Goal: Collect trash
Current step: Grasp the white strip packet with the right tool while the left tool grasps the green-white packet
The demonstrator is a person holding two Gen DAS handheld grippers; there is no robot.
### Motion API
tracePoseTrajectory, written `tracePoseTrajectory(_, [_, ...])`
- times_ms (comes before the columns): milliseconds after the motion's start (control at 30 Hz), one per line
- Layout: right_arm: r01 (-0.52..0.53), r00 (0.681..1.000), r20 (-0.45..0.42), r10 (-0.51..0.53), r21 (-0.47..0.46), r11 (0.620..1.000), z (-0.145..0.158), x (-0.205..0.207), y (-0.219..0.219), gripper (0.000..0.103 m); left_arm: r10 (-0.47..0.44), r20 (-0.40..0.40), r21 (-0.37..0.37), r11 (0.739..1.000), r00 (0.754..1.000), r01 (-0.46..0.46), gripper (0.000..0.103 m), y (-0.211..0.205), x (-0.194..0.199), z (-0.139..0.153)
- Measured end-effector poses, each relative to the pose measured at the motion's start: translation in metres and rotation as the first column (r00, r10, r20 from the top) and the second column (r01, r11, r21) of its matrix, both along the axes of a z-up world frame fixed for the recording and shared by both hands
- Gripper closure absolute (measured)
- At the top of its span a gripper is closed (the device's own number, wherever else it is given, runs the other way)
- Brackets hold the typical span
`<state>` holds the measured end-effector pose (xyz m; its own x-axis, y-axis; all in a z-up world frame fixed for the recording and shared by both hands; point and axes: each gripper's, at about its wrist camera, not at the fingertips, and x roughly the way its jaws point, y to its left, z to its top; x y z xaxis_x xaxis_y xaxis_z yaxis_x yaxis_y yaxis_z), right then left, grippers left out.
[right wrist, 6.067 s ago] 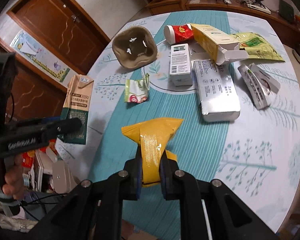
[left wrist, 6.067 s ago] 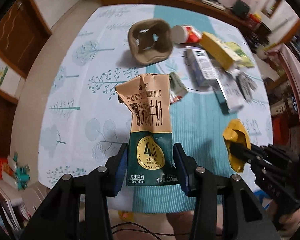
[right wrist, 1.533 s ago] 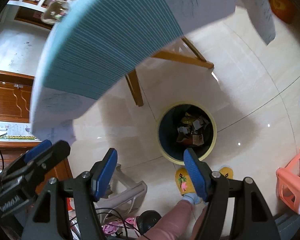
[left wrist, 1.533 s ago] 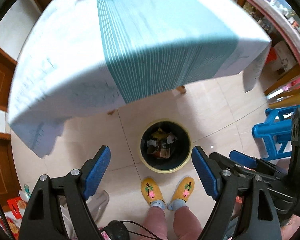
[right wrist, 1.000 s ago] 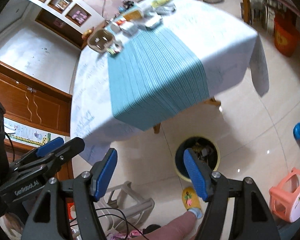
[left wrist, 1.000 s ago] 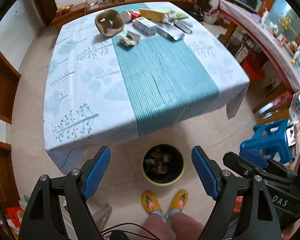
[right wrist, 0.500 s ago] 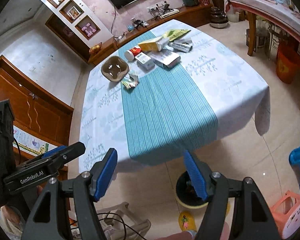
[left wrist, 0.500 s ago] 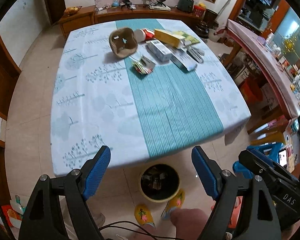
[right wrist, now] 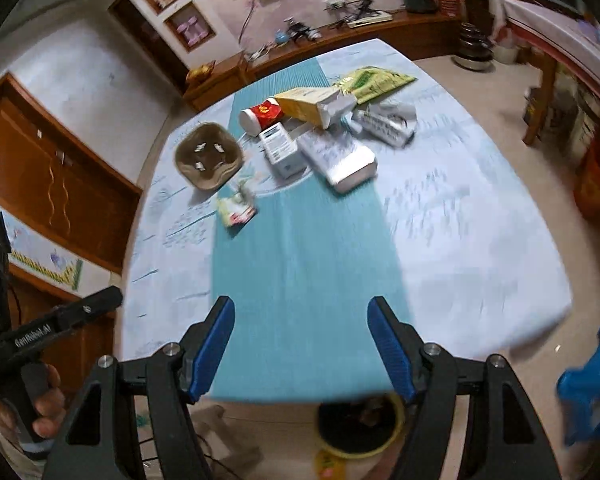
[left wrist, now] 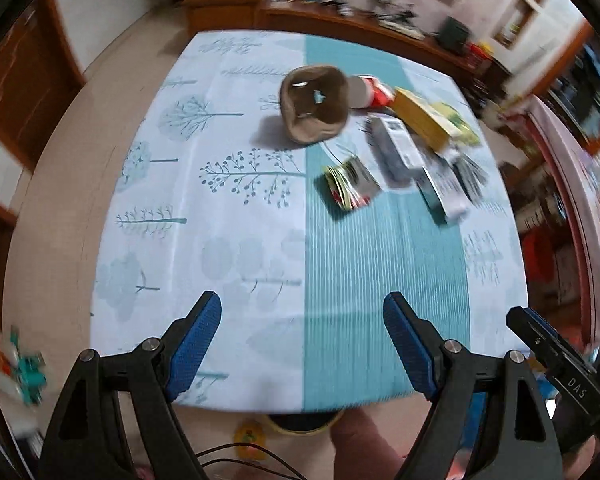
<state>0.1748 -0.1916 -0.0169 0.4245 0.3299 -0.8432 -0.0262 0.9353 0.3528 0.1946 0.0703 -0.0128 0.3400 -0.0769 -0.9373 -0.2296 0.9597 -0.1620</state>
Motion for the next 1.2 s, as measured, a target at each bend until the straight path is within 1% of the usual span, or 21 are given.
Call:
tracePoseTrajectory(100, [-0.05,0.999,-0.022,0.05,-0.028,0.998,-0.008,0.046,-0.019,0.034,0.053,-0.05,-0.015,0.998,0.997,-0.054,0.021,-0.01,0.031,-0.014])
tracePoseTrajectory(200, [-0.103,0.995,-0.021,0.102,-0.056,0.993,-0.018,0.092,-0.039,0.034,0.104,-0.094,-0.013,0.994,0.99,-0.105,0.021,-0.024,0.067,-0.033])
tracePoseTrajectory(300, [-0.171,0.985,-0.02,0.17,-0.116,0.978,-0.03,0.139,-0.056,0.034,0.149,-0.135,-0.022,0.988,0.98,-0.153,0.021,-0.033,0.095,-0.051])
tracePoseTrajectory(400, [-0.25,0.968,-0.012,0.252,-0.181,0.951,-0.041,0.181,-0.067,0.034,0.172,-0.166,-0.001,0.985,0.971,-0.175,0.021,-0.042,0.122,-0.068])
tracePoseTrajectory(500, [-0.333,0.94,-0.011,0.34,-0.243,0.911,-0.055,0.217,-0.069,0.034,0.193,-0.195,0.028,0.981,0.961,-0.192,0.021,-0.045,0.14,-0.084])
tracePoseTrajectory(633, [-0.417,0.905,-0.029,0.424,-0.251,0.873,-0.071,0.244,-0.061,0.033,0.229,-0.236,0.03,0.973,0.944,-0.229,0.021,-0.044,0.152,-0.101])
tracePoseTrajectory(700, [-0.473,0.877,-0.041,0.479,-0.253,0.844,-0.08,0.249,-0.052,0.033,0.246,-0.249,0.037,0.969,0.937,-0.244,0.021,-0.044,0.154,-0.107])
tracePoseTrajectory(767, [-0.51,0.856,-0.062,0.514,-0.273,0.816,-0.089,0.252,-0.045,0.033,0.256,-0.262,0.039,0.966,0.93,-0.255,0.021,-0.044,0.157,-0.112])
tracePoseTrajectory(833, [-0.529,0.844,-0.075,0.531,-0.279,0.802,-0.097,0.254,-0.042,0.033,0.265,-0.273,0.039,0.963,0.925,-0.265,0.021,-0.044,0.158,-0.117])
tracePoseTrajectory(933, [-0.538,0.836,-0.068,0.545,-0.299,0.788,-0.099,0.255,-0.042,0.033,0.272,-0.284,0.046,0.962,0.92,-0.27,0.021,-0.045,0.162,-0.123])
tracePoseTrajectory(967, [-0.536,0.838,-0.068,0.542,-0.293,0.792,-0.099,0.256,-0.043,0.033,0.272,-0.286,0.049,0.962,0.919,-0.269,0.021,-0.047,0.165,-0.124])
tracePoseTrajectory(1000, [-0.533,0.841,-0.069,0.537,-0.284,0.797,-0.099,0.257,-0.044,0.035,0.271,-0.287,0.05,0.962,0.919,-0.268,0.022,-0.047,0.166,-0.125])
tracePoseTrajectory(1033, [-0.528,0.844,-0.069,0.532,-0.284,0.801,-0.098,0.258,-0.046,0.038,0.272,-0.288,0.052,0.962,0.918,-0.269,0.027,-0.048,0.167,-0.125])
tracePoseTrajectory(1067, [-0.521,0.848,-0.068,0.526,-0.293,0.802,-0.098,0.259,-0.047,0.046,0.274,-0.29,0.053,0.961,0.917,-0.271,0.031,-0.047,0.168,-0.127])
tracePoseTrajectory(1100, [-0.513,0.851,-0.068,0.52,-0.31,0.8,-0.097,0.26,-0.048,0.056,0.274,-0.297,0.05,0.961,0.915,-0.272,0.04,-0.048,0.169,-0.129])
tracePoseTrajectory(1133, [-0.51,0.853,-0.068,0.517,-0.316,0.8,-0.097,0.262,-0.048,0.06,0.276,-0.303,0.054,0.96,0.912,-0.273,0.044,-0.049,0.17,-0.129])
tracePoseTrajectory(1200, [-0.503,0.859,-0.069,0.507,-0.287,0.815,-0.096,0.264,-0.053,0.067,0.273,-0.299,0.072,0.962,0.915,-0.263,0.053,-0.052,0.173,-0.128])
